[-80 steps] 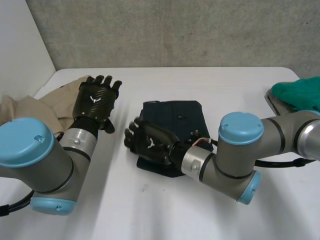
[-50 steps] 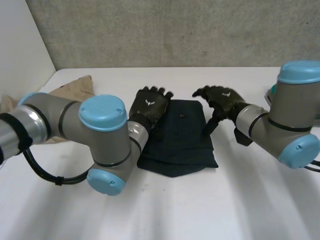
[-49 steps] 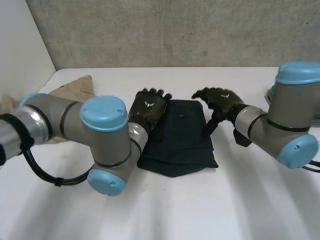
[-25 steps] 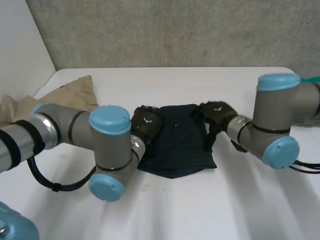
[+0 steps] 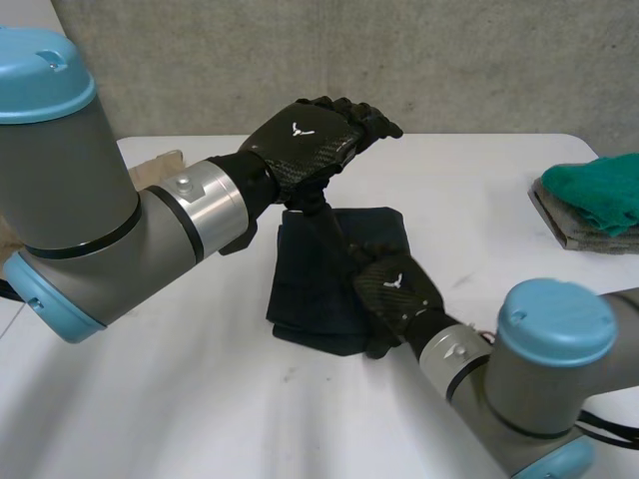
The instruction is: Fold the laundry.
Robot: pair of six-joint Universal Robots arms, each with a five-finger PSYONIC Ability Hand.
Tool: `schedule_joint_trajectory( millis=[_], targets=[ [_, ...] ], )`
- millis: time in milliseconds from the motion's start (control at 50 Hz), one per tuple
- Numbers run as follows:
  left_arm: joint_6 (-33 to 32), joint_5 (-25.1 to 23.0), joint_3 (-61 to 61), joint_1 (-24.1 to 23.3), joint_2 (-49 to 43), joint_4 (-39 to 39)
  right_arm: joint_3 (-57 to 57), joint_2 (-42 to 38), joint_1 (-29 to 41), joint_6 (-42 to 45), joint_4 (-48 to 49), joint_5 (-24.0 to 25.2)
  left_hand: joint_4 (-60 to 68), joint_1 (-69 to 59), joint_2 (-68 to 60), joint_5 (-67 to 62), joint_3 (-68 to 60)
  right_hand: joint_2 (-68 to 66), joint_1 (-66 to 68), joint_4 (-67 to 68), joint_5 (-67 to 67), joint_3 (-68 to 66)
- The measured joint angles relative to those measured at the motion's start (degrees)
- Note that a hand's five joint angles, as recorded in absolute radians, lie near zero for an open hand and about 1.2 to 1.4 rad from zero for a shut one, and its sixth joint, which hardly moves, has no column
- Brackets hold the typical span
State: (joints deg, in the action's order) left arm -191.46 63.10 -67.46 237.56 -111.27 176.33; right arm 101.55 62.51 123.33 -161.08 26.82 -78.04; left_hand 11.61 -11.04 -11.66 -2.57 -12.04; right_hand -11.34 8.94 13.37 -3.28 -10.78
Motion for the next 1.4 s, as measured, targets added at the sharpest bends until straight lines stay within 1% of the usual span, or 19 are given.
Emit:
schedule_joint_trajectory(
  millis=[240, 360, 420, 460, 540, 560, 600, 620, 640, 680, 700, 800, 920, 940, 980, 1060, 1120, 1280, 1400],
  targets=[
    [0.55, 1.56, -1.19, -0.54, -0.79, 0.03, -8.19, -11.31, 0.71, 9.24, 3.91, -4.43, 0.0, 0.0, 0.0, 0.0, 0.0, 0.0, 0.0, 0.0, 0.02, 0.0],
    [0.52, 1.65, -1.31, -0.69, -0.69, 0.17, -12.5, -13.64, 0.5, 10.06, 4.46, -4.78, 0.0, 0.0, 0.0, 0.0, 0.0, -0.27, 0.46, 0.14, -0.12, -0.7],
    [0.54, 1.63, -1.31, -0.72, -0.57, 0.22, -14.52, -14.33, 0.46, 9.96, 4.55, -4.61, 0.0, 0.0, 0.0, -0.01, 0.0, -4.08, 4.09, 2.64, -3.0, -4.75],
    [0.58, 1.61, -1.3, -0.74, -0.46, 0.23, -16.39, -15.03, 0.43, 9.82, 4.49, -4.42, 0.0, 0.0, 0.0, 0.0, 0.0, -12.24, 11.56, 10.25, -7.55, -12.91],
    [0.68, 1.59, -1.34, -0.79, -0.41, 0.25, -19.48, -16.49, 0.42, 9.63, 4.14, -4.23, 0.0, 0.0, 0.0, 0.0, 0.0, -20.94, 18.7, 18.31, -13.06, -20.92],
    [0.7, 1.59, -1.4, -0.81, -0.41, 0.25, -20.72, -17.14, 0.42, 9.59, 3.99, -4.17, 0.0, 0.0, 0.0, 0.0, 0.0, -28.47, 24.8, 25.55, -19.72, -28.79],
    [0.72, 1.59, -1.48, -0.83, -0.42, 0.25, -21.86, -17.76, 0.4, 9.56, 3.83, -4.07, 0.0, 0.0, 0.0, -0.01, 0.0, -28.47, 24.8, 25.55, -19.72, -28.79],
    [0.73, 1.59, -1.56, -0.84, -0.42, 0.25, -22.56, -18.17, 0.38, 9.55, 3.69, -3.98, 0.0, 0.0, 0.0, 0.0, 0.0, -34.6, 29.9, 32.2, -25.96, -34.86],
    [0.74, 1.58, -1.6, -0.85, -0.43, 0.25, -23.47, -18.73, 0.37, 9.53, 3.47, -3.79, 0.0, 0.0, 0.0, 0.0, 0.0, -46.01, 37.49, 43.79, -36.76, -46.4],
    [0.74, 1.59, -1.72, -0.86, -0.45, 0.25, -24.58, -19.4, 0.36, 9.51, 3.12, -3.42, 0.0, 0.0, 0.0, 0.0, 0.0, -46.01, 37.49, 43.79, -36.76, -46.4],
    [0.75, 1.58, -1.8, -0.86, -0.46, 0.25, -24.9, -19.6, 0.35, 9.5, 2.99, -3.27, 0.0, 0.0, 0.0, 0.0, 0.0, -54.72, 42.14, 52.52, -45.68, -54.12],
    [0.75, 1.59, -2.03, -0.88, -0.4, 0.24, -26.77, -20.39, -0.39, 9.47, 1.14, -1.25, 0.0, 0.0, 0.0, -0.01, 0.0, -55.87, 42.51, 54.1, -48.22, -55.55],
    [0.75, 1.59, -2.07, -0.86, -0.29, 0.25, -25.76, -16.89, -5.69, 9.53, 0.27, 0.56, 0.0, 0.0, 0.0, -0.01, 0.0, -55.88, 42.51, 54.12, -48.22, -55.64],
    [0.78, 1.59, -2.07, -0.83, -0.23, 0.27, -25.46, -15.06, -8.68, 9.54, 0.45, 2.1, 0.0, 0.0, 0.0, 0.0, 0.0, -55.87, 42.93, 54.51, -48.22, -55.64],
    [0.79, 1.58, -2.07, -0.83, -0.21, 0.29, -25.5, -14.19, -10.42, 9.49, 0.77, 3.37, 0.0, 0.0, 0.0, 0.0, 0.0, -55.87, 43.67, 54.65, -48.22, -55.64],
    [0.82, 1.59, -2.01, -0.85, -0.09, 0.38, -27.2, -11.93, -15.92, 8.39, 3.49, 8.76, 0.0, -0.01, 0.0, 0.0, 0.0, -55.88, 43.67, 54.67, -48.22, -55.64],
    [0.83, 1.59, -1.97, -0.9, 0.16, 0.41, -30.08, -10.23, -20.44, 4.43, 8.0, 12.44, 0.0, 0.0, 0.0, 0.0, 0.0, -55.87, 44.38, 54.68, -48.22, -55.64],
    [0.83, 1.59, -1.97, -1.04, 0.74, 0.43, -36.8, -8.24, -30.15, -11.37, 19.31, 14.99, 0.0, 0.0, 0.0, 0.0, 0.0, -55.87, 45.08, 54.69, -48.73, -55.64],
    [0.83, 1.59, -1.97, -1.05, 0.91, 0.48, -39.58, -9.51, -36.27, -17.23, 22.91, 17.67, 0.0, 0.0, 0.0, 0.0, 0.0, -55.87, 45.08, 54.82, -50.08, -55.64]
  ],
)
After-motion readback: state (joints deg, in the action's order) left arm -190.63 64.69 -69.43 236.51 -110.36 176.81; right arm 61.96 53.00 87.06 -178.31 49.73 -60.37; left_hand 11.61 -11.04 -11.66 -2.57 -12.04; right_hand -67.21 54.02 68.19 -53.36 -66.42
